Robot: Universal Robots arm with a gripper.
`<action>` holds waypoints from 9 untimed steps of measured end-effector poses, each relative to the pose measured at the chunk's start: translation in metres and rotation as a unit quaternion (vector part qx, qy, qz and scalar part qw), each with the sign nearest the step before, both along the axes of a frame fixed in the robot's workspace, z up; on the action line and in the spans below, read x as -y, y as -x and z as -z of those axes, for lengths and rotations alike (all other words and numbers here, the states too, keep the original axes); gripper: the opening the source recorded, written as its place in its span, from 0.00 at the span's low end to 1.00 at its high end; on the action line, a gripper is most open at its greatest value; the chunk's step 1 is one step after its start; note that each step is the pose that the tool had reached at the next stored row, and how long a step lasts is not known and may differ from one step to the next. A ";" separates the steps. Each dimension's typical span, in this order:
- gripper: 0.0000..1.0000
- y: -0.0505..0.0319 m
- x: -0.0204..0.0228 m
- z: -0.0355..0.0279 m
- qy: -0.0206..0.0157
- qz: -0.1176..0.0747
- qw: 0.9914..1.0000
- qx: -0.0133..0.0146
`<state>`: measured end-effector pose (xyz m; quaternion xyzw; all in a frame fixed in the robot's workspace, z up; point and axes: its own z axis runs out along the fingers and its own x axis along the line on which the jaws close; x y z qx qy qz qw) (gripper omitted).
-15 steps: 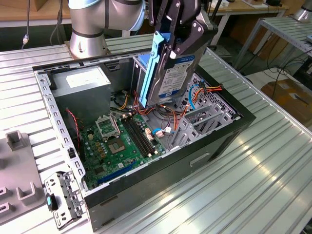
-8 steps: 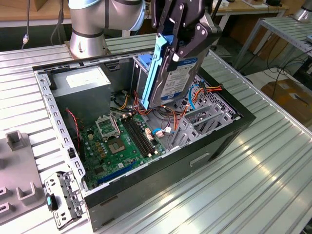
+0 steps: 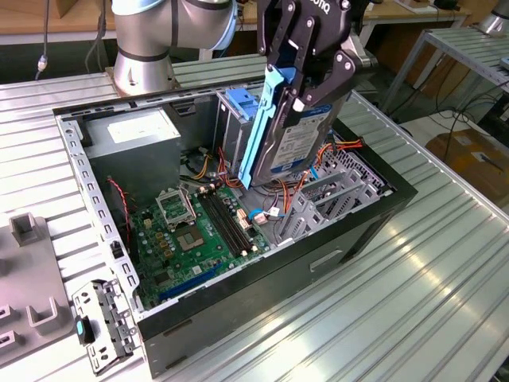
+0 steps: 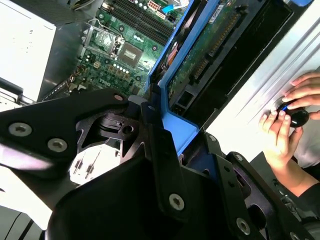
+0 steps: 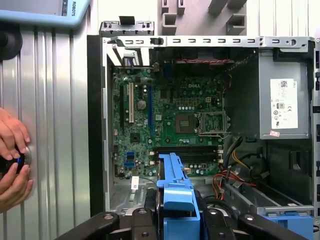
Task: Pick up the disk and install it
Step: 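Insert the disk into the insertion slot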
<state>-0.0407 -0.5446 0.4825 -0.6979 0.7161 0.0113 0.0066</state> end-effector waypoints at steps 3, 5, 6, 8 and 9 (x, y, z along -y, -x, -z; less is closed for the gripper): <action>0.37 -0.0041 0.0014 0.0003 0.000 0.000 1.000 0.000; 0.37 -0.0093 0.0017 0.0007 0.000 0.000 1.000 0.000; 0.37 -0.0126 0.0018 0.0008 0.001 0.000 1.000 0.000; 0.37 -0.0241 0.0018 0.0013 0.001 0.000 1.000 0.000; 0.37 -0.0287 0.0019 0.0014 0.001 0.000 1.000 0.000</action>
